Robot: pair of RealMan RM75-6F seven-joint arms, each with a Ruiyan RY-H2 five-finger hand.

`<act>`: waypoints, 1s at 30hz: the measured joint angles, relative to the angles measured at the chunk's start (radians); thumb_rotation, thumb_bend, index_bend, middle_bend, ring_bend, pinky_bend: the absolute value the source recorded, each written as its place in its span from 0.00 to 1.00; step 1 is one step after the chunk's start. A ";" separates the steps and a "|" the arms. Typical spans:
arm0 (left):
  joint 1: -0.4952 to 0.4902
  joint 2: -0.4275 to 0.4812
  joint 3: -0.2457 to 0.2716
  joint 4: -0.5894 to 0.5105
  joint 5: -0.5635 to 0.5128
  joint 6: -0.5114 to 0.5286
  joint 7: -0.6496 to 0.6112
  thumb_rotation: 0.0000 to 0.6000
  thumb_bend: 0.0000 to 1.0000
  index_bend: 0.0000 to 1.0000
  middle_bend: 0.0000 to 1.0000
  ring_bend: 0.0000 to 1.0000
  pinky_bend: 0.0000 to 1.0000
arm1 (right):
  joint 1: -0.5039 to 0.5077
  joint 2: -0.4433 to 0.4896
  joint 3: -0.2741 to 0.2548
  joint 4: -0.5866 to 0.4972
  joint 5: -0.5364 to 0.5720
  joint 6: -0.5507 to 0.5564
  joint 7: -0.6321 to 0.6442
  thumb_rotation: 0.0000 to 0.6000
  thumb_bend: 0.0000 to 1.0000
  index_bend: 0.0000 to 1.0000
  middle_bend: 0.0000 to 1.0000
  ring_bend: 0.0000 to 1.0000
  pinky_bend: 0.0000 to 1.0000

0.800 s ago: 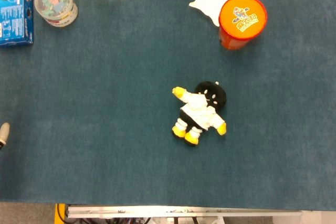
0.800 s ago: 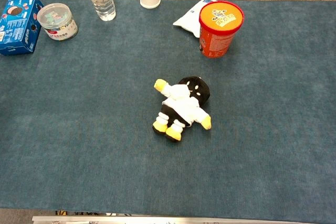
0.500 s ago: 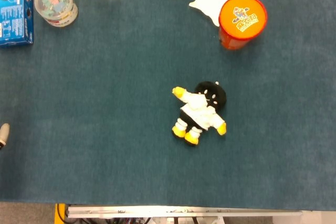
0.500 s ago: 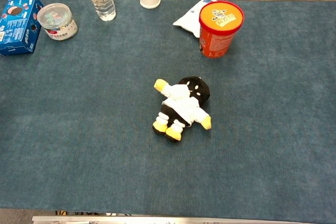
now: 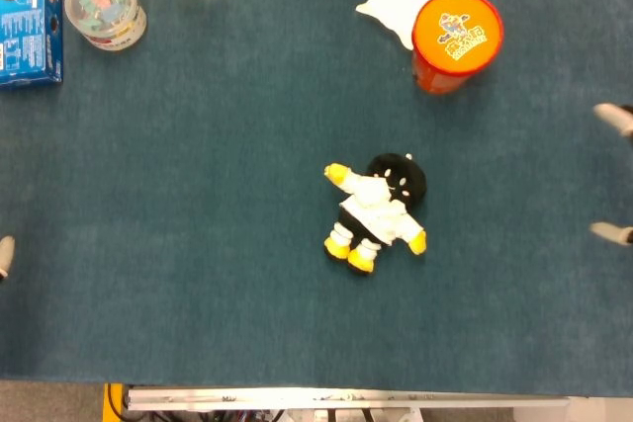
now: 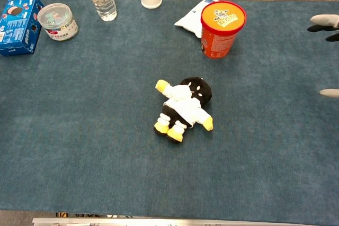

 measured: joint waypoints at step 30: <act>0.021 0.015 0.009 0.000 -0.009 0.010 -0.014 1.00 0.33 0.12 0.13 0.13 0.09 | 0.329 -0.434 0.063 0.182 0.128 -0.344 0.257 0.31 0.00 0.00 0.00 0.00 0.00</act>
